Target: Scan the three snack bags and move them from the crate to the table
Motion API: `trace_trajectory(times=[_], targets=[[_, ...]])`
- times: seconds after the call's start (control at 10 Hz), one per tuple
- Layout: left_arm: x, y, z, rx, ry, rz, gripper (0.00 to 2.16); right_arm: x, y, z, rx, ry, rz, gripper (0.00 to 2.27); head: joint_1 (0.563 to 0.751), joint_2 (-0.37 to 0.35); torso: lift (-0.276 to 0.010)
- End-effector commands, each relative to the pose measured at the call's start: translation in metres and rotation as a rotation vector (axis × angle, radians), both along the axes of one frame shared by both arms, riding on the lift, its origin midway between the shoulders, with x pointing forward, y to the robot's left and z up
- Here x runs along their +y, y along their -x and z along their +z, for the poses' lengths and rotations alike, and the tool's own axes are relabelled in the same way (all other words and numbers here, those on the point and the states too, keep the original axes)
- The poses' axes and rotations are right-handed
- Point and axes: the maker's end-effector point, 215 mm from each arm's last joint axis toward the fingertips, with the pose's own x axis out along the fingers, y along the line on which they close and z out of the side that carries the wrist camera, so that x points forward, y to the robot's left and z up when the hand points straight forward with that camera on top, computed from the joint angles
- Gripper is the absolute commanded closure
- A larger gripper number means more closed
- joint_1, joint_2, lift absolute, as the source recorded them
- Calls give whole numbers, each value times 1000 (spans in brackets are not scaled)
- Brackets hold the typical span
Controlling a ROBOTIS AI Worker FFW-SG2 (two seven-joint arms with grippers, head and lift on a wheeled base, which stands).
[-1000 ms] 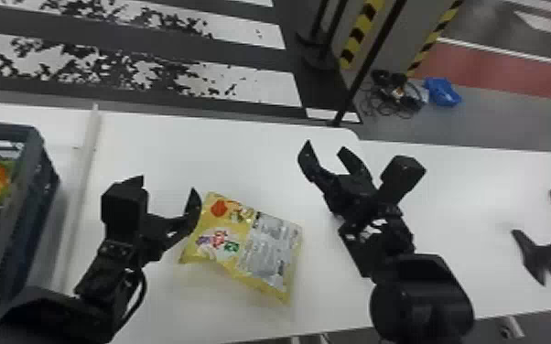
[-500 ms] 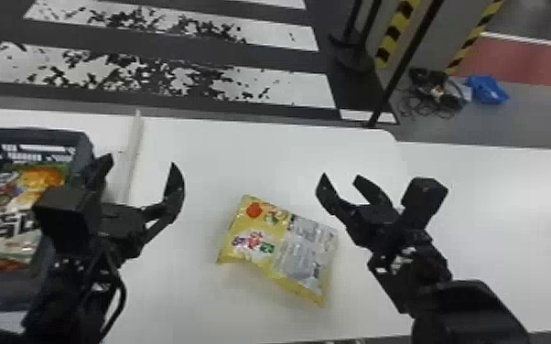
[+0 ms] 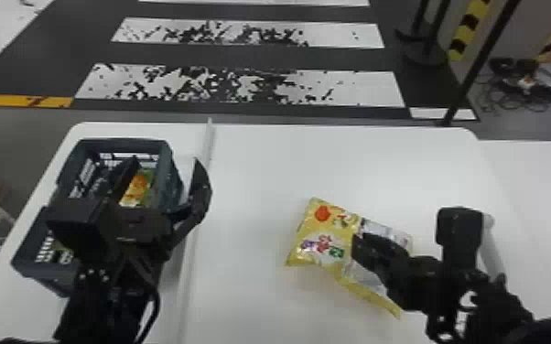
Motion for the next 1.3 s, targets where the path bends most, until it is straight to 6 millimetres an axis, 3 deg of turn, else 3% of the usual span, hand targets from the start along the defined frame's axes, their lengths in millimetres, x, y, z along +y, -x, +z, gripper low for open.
trace_trajectory(times=[0.0,0.2,0.4,0.6,0.9,1.2], targets=[[5,2,2,0,1,7,29,30,43,-21,128,12,95,2256,695,72,-62],[5,5,-3,17,10,8,29,64,71,-36,195,-11,164,2256,695,136,-62],[5,9,-2,19,10,8,29,81,65,-42,179,-35,176,2256,695,200,-62],[5,12,-2,19,12,11,29,95,35,-51,126,-24,164,2256,695,221,-62],[7,15,-5,27,11,13,29,97,-28,-65,57,73,97,2256,695,223,-62],[9,16,-6,29,10,17,29,81,-73,-56,3,117,18,2256,695,209,-62]])
